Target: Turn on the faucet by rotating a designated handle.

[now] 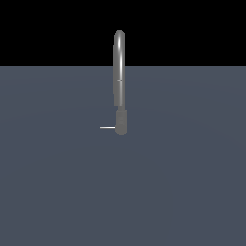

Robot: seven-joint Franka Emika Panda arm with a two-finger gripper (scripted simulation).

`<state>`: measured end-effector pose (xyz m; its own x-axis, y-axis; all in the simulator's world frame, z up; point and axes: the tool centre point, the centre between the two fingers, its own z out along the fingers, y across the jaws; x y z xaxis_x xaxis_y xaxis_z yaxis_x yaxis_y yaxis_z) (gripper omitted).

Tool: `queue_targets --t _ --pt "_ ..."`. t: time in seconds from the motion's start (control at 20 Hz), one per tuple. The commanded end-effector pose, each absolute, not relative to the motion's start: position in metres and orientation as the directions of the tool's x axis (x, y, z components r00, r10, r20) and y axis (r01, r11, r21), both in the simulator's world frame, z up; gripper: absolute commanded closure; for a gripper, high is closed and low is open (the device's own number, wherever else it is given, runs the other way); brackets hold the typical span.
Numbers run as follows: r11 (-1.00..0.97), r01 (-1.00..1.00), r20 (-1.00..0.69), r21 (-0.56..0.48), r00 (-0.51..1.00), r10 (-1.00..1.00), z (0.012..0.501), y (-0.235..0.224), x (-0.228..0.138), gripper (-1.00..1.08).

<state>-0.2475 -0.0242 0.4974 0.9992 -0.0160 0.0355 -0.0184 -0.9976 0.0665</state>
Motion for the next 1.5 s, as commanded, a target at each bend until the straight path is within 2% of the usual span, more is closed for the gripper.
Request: queue_targets --t 0.0,0.25,0.55,1.0,1.45 --pt "-0.998 -0.018 0.036 0.067 0.999 -0.016 0.497 -0.024 -0.247 1.08" --pt "-0.995 -0.025 0.042 0.093 0.999 -0.021 0.499 -0.025 -0.247 1.08" --pt "-0.98 -0.05 0.07 0.194 0.997 -0.037 0.506 -0.03 -0.247 1.08" --pt "-0.873 -0.129 0.16 0.471 0.985 -0.059 0.53 -0.038 -0.246 1.08" --pt "-0.619 -0.226 0.269 0.752 0.963 -0.025 0.567 -0.034 -0.24 1.08"
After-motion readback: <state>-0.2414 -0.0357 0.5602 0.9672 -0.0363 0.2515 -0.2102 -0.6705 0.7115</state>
